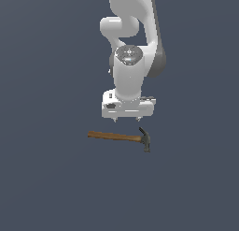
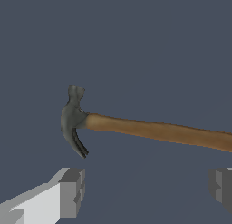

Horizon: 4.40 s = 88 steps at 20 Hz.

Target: Pick up the object and move it to a goal position.

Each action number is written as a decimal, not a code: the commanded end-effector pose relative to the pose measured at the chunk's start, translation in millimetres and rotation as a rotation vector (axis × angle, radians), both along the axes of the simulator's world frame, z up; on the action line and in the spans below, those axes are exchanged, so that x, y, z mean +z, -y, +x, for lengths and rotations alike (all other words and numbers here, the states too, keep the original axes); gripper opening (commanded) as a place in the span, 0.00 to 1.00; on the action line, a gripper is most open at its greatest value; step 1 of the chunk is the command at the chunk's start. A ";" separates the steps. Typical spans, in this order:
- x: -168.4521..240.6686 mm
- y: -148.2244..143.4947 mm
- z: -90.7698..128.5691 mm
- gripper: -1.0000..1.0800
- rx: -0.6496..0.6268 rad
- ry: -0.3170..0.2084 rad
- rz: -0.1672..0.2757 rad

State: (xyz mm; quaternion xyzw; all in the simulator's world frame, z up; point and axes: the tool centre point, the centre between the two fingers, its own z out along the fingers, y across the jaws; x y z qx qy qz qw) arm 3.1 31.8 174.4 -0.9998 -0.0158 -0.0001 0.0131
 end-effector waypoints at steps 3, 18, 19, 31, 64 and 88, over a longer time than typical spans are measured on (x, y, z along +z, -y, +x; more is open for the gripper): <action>0.4 -1.5 0.3 0.96 0.001 0.001 0.002; 7.6 -25.0 4.9 0.96 0.020 0.024 0.030; 7.2 -25.0 4.9 0.96 0.023 0.025 0.030; -6.3 -17.4 4.1 0.96 0.161 0.026 0.016; -86.3 20.6 -8.5 0.96 1.028 0.017 -0.024; -112.8 28.2 -14.4 0.96 1.274 0.017 -0.022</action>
